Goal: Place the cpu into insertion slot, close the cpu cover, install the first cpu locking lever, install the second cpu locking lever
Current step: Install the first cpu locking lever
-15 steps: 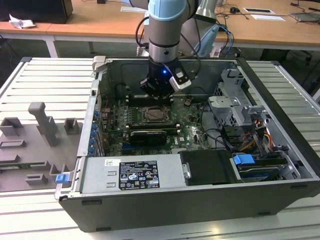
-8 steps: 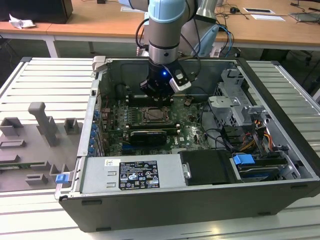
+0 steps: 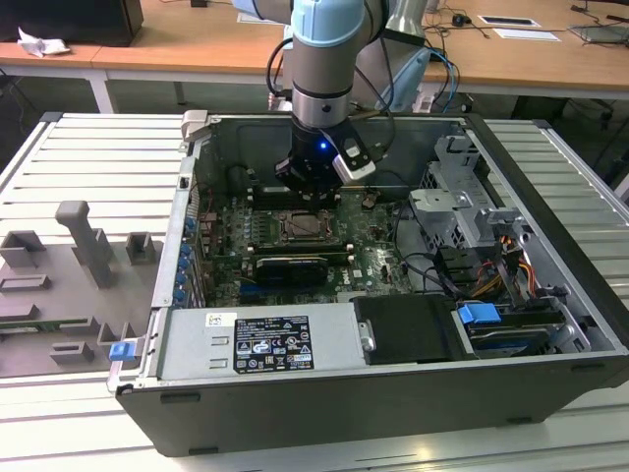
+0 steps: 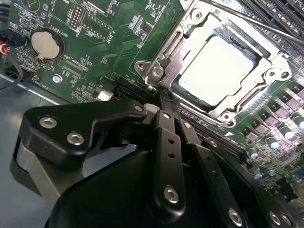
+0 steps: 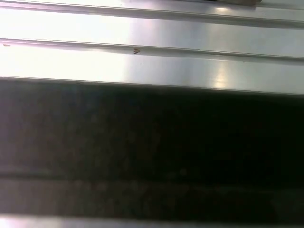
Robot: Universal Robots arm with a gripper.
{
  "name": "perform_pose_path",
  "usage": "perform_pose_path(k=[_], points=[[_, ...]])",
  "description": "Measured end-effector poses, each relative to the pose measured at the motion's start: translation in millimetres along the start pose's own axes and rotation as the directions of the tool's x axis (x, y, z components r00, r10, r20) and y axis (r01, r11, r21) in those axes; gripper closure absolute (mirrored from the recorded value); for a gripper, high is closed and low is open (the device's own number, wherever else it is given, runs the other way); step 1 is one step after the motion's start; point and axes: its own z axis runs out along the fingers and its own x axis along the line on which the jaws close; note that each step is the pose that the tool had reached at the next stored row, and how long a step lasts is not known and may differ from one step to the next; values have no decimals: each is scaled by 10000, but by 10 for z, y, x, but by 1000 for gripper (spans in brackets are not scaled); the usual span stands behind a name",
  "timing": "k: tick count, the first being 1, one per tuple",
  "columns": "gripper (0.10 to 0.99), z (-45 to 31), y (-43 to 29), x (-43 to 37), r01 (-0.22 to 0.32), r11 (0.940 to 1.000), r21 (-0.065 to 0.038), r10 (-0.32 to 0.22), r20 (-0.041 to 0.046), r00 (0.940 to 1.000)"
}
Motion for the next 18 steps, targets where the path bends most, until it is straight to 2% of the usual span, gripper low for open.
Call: perform_pose_path(k=[4,12,18], points=[[980,-6,1,0,1,10000,-30,-1,5,10000],[980,-112,8,-4,1,10000,-25,-1,3,10000],[980,-118,-9,-3,0,10000,-25,0,3,10000]])
